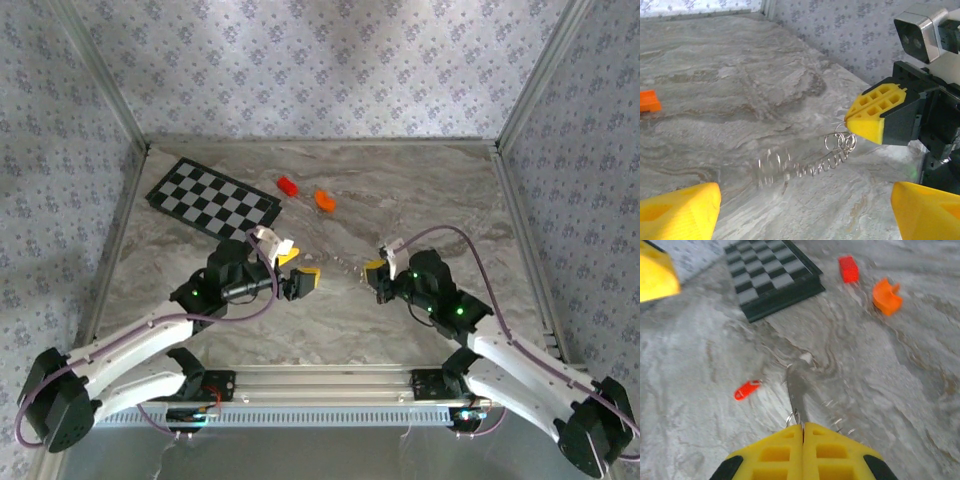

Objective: Put the keys on the keyring

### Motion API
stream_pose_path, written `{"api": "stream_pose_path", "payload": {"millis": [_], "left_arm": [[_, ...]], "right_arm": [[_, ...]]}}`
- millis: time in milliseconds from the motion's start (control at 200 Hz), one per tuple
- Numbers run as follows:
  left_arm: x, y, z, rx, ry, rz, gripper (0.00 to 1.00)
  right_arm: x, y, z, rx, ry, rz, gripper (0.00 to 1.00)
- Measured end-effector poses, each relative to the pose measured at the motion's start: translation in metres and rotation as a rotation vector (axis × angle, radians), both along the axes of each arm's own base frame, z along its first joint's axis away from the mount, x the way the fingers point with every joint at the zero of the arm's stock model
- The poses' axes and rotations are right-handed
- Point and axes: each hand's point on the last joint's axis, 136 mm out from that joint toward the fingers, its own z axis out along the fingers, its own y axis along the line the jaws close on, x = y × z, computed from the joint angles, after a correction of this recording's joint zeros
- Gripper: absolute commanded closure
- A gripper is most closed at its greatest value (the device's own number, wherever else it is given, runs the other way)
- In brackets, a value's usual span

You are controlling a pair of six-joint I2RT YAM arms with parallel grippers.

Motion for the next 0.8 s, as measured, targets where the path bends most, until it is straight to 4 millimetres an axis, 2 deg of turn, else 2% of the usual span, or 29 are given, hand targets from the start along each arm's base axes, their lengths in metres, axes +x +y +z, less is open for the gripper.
{"api": "stream_pose_path", "payload": {"millis": [235,355,580,800], "left_arm": [[-0.017,-0.008,0.010,-0.020,-0.021,-0.067,0.19],[-0.019,-0.010,0.023,-0.042,-0.043,-0.080,0.24],[-0.029,-0.010,0.042,-0.085,-0.071,-0.123,0.38],[-0.057,-0.012,0.069,-0.173,-0.105,-0.247,0.57]], "right_arm": [[-0.022,0.015,0.026,0.096,-0.115,0.135,1.00],[-0.035,0.025,0.039,0.137,-0.151,0.218,1.00],[-0.058,0.037,0.071,0.237,-0.244,0.341,1.00],[-0.071,0.042,0.096,0.346,-0.311,0.408,1.00]]}}
